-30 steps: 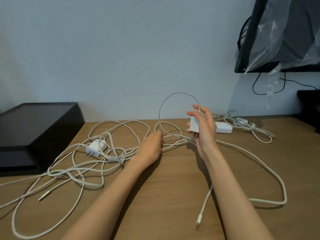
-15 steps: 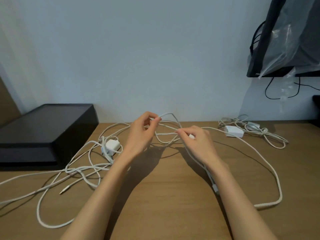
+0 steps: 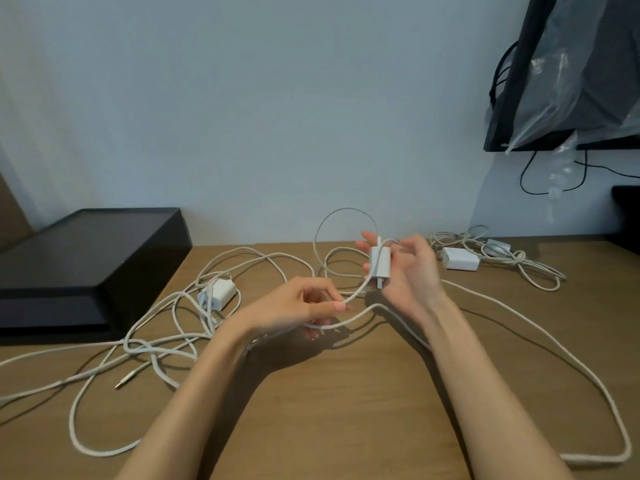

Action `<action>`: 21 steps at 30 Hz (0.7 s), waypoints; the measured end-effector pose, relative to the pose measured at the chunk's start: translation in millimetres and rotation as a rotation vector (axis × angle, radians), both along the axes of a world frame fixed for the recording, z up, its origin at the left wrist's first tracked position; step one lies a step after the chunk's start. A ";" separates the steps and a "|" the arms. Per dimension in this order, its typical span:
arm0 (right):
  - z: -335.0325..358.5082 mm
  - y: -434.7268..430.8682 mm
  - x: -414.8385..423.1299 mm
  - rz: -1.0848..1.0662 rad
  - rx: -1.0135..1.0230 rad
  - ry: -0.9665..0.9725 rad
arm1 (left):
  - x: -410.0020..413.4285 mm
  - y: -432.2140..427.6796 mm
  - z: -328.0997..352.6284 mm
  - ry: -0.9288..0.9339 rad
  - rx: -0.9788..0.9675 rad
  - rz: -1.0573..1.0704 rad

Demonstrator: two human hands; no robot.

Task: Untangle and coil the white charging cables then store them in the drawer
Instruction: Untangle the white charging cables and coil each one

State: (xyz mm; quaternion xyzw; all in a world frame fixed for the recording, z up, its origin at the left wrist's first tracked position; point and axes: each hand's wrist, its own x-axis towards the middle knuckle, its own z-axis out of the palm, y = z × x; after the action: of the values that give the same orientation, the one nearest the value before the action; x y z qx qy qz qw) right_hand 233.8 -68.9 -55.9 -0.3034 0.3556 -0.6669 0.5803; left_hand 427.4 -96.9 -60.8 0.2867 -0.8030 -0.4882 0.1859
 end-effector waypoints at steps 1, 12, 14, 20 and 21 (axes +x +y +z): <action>-0.7 -0.2 -0.1 -0.005 -0.005 0.022 | -1.2 -1.2 -2.6 -0.024 -0.017 0.008; -1.2 1.9 17.3 0.037 -0.121 0.132 | -2.0 -17.5 -4.7 0.175 0.144 0.518; -0.4 4.3 20.1 0.101 -0.102 0.145 | -1.4 -23.3 -5.2 0.238 0.207 0.541; -1.6 3.9 22.7 0.162 -0.022 0.256 | -7.5 -19.5 12.9 0.451 -0.060 0.467; -2.6 2.4 22.2 0.145 -0.007 0.279 | -6.6 -21.6 12.2 0.479 -0.075 0.476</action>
State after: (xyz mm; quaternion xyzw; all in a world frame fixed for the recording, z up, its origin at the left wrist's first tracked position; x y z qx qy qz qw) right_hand 256.0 -66.5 -58.6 -0.4199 0.4077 -0.5759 0.5708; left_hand 420.8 -118.5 -48.6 0.3364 -0.6645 -0.4549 0.4882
